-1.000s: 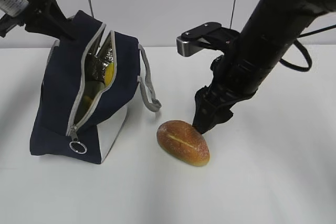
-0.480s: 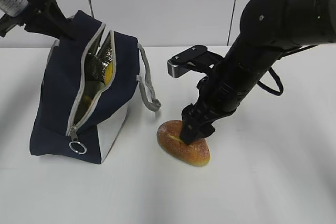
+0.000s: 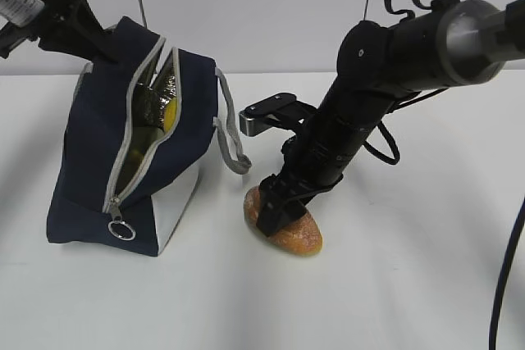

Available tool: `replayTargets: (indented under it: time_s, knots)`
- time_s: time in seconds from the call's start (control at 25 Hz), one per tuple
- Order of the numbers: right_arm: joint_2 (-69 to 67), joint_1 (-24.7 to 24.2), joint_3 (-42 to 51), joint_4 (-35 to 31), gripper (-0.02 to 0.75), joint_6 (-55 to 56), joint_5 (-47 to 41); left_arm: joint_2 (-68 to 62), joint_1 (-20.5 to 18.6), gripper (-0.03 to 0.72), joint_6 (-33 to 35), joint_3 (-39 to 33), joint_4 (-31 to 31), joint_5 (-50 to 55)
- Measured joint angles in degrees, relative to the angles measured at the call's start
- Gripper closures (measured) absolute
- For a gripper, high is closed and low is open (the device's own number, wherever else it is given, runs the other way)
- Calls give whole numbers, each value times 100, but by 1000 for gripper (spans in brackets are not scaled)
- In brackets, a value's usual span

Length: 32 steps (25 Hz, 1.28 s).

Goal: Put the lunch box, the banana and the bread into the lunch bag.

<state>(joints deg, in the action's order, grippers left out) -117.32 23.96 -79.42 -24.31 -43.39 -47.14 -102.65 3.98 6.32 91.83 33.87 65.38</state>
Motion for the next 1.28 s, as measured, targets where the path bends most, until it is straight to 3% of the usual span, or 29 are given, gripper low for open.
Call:
replayTargets:
  time_s: [0.44, 0.84, 1.28]
  knots:
    - [-178, 0, -308, -32, 402, -10, -400, 0, 0, 690, 7, 0, -17, 12]
    - [-32, 0, -560, 496, 424, 405, -1169, 0, 0, 690, 7, 0, -6, 17]
    - [643, 0, -573, 1762, 424, 1592, -1862, 0, 0, 690, 7, 0, 11, 25]
